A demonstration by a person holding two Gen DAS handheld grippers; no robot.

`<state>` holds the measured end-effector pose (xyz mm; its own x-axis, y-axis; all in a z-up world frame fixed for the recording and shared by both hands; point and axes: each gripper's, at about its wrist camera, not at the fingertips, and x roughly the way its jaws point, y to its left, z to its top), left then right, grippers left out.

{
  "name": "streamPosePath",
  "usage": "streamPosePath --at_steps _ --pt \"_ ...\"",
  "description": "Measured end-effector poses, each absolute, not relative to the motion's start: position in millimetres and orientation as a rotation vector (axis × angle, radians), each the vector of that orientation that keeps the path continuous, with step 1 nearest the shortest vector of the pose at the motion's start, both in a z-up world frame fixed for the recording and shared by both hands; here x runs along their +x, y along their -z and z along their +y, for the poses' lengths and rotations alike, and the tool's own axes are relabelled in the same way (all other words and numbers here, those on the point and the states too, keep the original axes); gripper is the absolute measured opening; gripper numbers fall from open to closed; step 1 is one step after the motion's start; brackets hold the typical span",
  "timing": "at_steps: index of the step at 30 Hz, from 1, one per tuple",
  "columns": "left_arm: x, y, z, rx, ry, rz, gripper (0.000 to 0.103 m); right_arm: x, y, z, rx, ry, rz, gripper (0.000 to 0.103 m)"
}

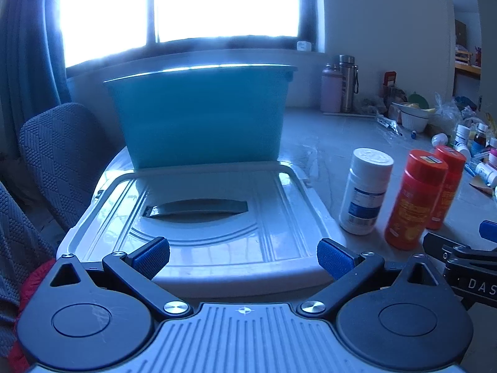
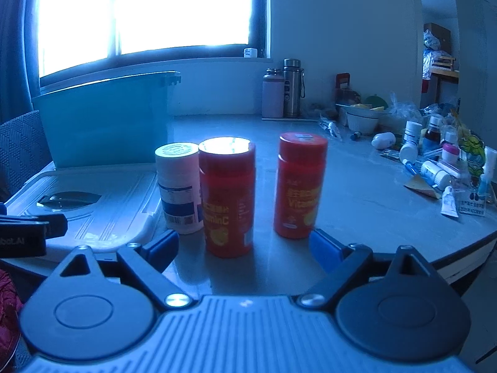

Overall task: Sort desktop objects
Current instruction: 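Move both tools toward the white and red bottles on the table, then close the right gripper on the red vitamin C bottle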

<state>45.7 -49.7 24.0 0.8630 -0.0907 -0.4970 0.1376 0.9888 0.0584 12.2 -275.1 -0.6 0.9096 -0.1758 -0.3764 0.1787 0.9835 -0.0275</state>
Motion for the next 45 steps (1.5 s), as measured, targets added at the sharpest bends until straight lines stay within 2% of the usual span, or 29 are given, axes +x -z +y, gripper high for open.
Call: streamPosePath --at_steps 22,23,24,29,33,37,40,45 --pt "74.5 -21.2 -45.1 0.119 0.105 0.538 0.102 76.1 14.4 -261.8 0.027 0.178 0.398 0.092" --pt "75.5 -21.3 -44.7 0.12 0.104 0.538 0.102 71.9 14.5 -251.2 0.023 0.181 0.4 0.083" --pt "76.3 -21.3 -44.4 0.122 0.104 0.537 0.102 67.7 14.5 -240.6 0.019 0.185 0.402 0.049" --pt "79.2 -22.5 -43.2 0.117 0.106 0.53 0.102 53.9 12.6 -222.2 0.017 0.207 0.411 0.049" --pt "79.4 -23.9 -45.1 0.11 0.114 0.522 0.102 65.0 7.2 -256.1 0.024 0.205 0.417 0.049" --pt "76.6 -26.2 -50.7 0.101 0.139 0.511 0.102 37.2 -4.1 -262.6 0.034 0.221 0.409 0.049" --pt "72.4 -27.0 -58.7 0.097 0.165 0.503 0.102 41.1 -7.3 -313.3 0.038 0.244 0.406 0.049" --pt "56.1 -26.6 -76.1 0.097 0.22 0.487 0.102 -15.9 -3.8 -292.1 0.045 0.287 0.403 0.049"
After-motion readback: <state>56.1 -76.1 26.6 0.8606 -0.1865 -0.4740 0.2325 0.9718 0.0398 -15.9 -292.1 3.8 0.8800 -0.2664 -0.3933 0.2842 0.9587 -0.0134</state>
